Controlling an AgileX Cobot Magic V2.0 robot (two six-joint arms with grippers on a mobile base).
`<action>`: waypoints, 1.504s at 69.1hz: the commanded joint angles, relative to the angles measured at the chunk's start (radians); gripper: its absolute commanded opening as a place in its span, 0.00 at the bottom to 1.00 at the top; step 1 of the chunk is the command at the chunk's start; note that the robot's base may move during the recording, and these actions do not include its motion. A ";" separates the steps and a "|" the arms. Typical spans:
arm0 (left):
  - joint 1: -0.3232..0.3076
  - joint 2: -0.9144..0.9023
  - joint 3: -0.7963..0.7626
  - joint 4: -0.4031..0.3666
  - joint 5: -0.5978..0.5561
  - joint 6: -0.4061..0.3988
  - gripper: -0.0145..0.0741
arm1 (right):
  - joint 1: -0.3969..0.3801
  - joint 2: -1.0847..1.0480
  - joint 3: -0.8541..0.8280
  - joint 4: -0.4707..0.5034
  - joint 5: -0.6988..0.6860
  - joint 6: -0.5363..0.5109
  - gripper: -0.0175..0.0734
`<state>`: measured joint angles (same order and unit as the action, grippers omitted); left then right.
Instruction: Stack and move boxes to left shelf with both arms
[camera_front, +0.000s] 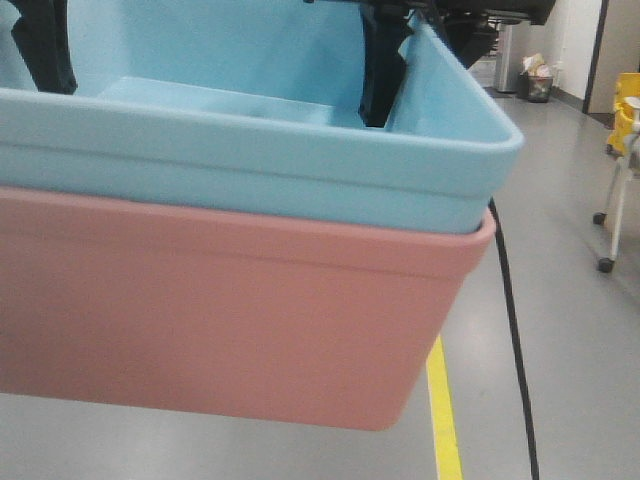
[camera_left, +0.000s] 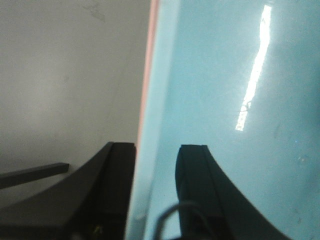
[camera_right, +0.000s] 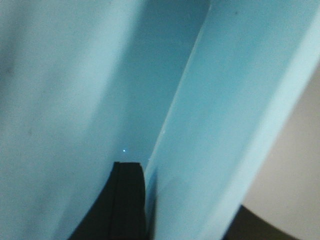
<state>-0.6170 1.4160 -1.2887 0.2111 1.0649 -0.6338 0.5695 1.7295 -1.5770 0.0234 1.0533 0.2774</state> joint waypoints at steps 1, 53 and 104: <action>-0.031 -0.066 -0.042 -0.082 -0.070 0.081 0.16 | -0.013 -0.037 -0.031 -0.050 -0.132 -0.003 0.25; -0.031 -0.066 -0.042 -0.082 -0.070 0.081 0.16 | -0.013 -0.037 -0.031 -0.050 -0.132 -0.003 0.25; -0.031 -0.066 -0.042 -0.084 -0.072 0.081 0.16 | -0.013 -0.037 -0.031 -0.050 -0.132 -0.003 0.25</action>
<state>-0.6177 1.4141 -1.2887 0.2111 1.0614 -0.6338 0.5677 1.7299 -1.5770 0.0200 1.0513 0.2774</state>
